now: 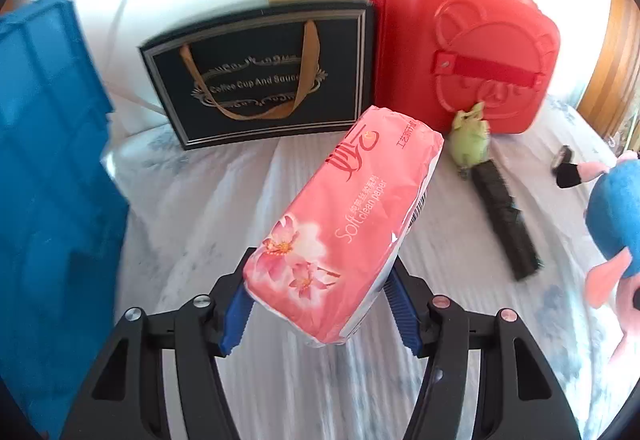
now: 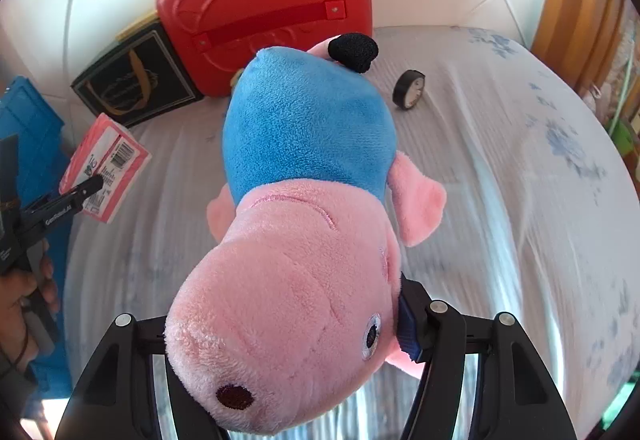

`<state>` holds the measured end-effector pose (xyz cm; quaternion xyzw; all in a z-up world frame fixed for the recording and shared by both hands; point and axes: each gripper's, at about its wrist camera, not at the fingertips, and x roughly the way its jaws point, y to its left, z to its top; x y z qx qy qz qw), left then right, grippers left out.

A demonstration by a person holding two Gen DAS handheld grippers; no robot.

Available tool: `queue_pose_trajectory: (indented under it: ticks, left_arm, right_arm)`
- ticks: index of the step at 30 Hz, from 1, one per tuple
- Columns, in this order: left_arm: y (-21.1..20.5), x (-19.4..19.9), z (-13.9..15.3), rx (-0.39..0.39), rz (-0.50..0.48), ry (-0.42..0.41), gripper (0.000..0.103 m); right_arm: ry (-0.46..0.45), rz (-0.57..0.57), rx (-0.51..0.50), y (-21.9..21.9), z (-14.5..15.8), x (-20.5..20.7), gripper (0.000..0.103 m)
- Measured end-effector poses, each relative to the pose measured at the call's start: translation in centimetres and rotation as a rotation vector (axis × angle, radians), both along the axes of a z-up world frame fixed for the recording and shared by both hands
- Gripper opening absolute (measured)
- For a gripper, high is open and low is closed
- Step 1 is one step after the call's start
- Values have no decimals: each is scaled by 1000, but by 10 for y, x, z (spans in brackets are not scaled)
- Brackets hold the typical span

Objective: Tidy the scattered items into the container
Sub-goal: 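Lift and carry the tissue pack and pig plush over the blue crate with both tools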

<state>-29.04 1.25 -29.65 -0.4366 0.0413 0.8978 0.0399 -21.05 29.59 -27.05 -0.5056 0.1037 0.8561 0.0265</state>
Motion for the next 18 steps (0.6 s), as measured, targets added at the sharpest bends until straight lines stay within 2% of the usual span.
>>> queue_pose_trajectory:
  ticks: [10, 18]
  left_arm:
    - [-8, 70, 85, -47, -10, 78, 59]
    - [-18, 129, 149, -3, -40, 128, 59]
  right_arm:
    - [60, 25, 25, -34, 68, 67, 63]
    - [124, 43, 45, -70, 126, 100, 63]
